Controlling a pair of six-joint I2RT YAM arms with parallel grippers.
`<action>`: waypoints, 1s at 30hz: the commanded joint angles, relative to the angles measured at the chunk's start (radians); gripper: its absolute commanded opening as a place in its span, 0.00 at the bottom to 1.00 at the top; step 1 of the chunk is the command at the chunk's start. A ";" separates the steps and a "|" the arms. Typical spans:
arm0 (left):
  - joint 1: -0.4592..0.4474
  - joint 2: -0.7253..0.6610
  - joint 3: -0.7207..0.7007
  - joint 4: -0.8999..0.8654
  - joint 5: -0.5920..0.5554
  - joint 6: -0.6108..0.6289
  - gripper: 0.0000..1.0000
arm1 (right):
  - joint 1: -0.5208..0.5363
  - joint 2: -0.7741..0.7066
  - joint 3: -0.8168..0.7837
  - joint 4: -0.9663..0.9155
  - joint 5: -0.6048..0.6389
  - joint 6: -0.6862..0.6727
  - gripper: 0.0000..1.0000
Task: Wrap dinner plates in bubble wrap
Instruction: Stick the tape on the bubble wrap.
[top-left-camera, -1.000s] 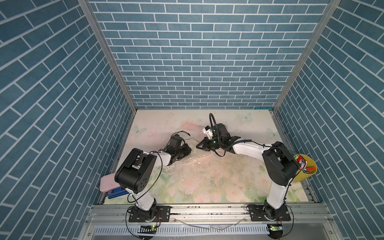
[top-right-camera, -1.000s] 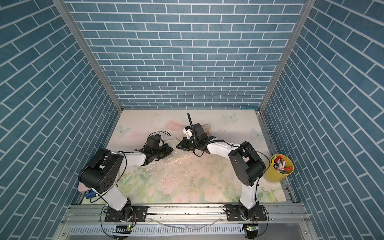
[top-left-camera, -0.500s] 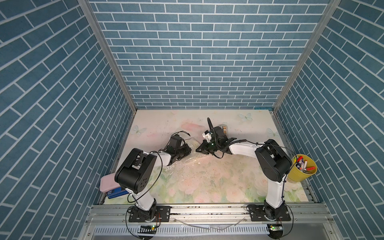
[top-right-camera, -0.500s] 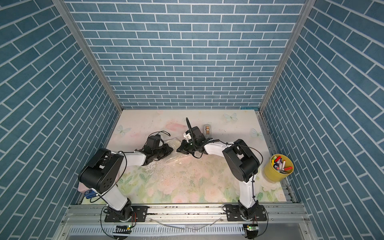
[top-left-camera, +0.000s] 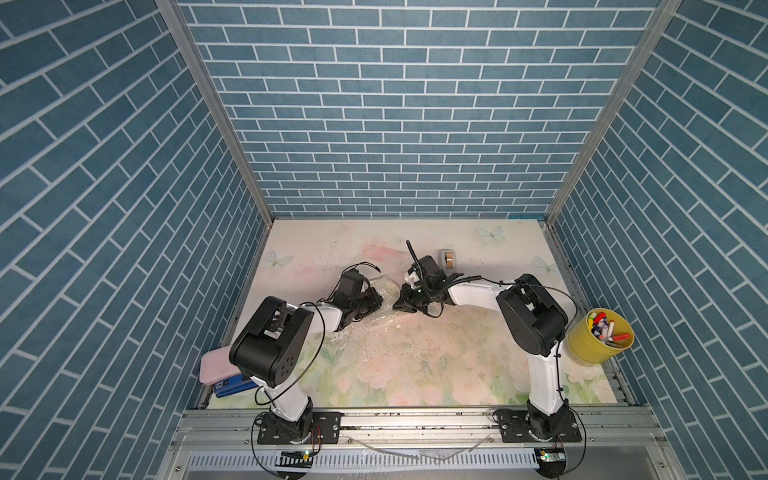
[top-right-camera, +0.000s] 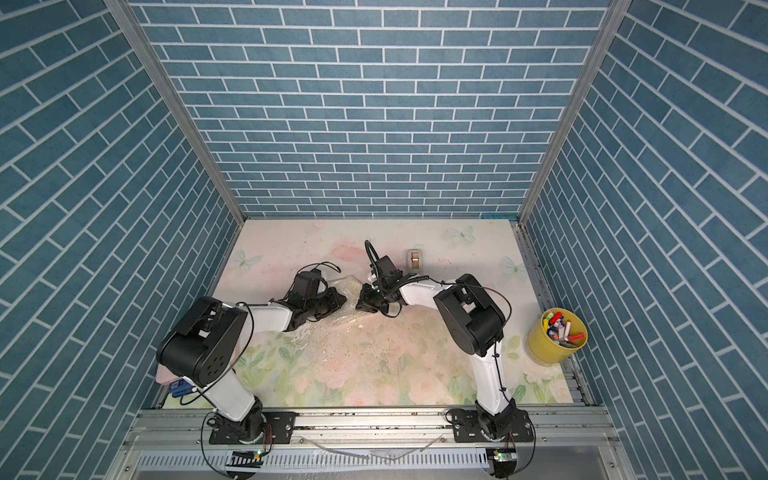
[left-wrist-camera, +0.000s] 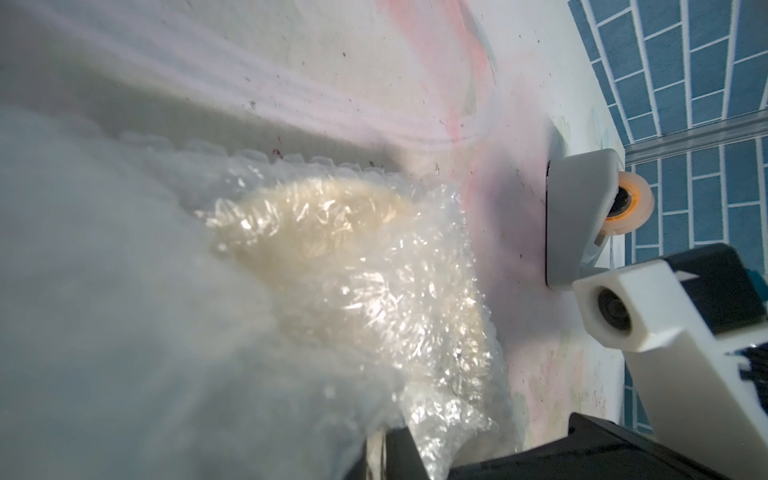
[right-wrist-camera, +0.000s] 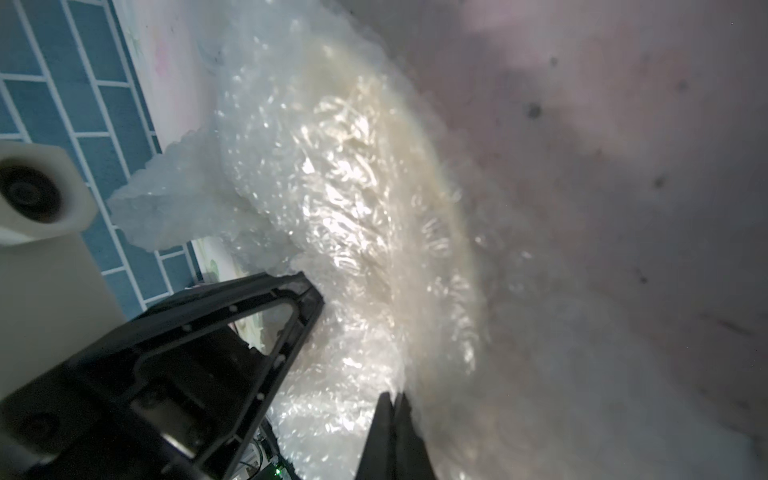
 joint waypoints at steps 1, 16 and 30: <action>0.000 0.055 -0.042 -0.147 -0.008 0.004 0.13 | 0.020 0.046 0.056 -0.198 0.103 -0.051 0.02; 0.000 0.049 -0.045 -0.146 -0.008 0.012 0.13 | 0.052 -0.030 0.109 -0.284 0.250 -0.078 0.64; -0.003 0.056 -0.035 -0.154 0.000 0.019 0.13 | 0.057 -0.064 0.101 -0.267 0.306 -0.067 0.86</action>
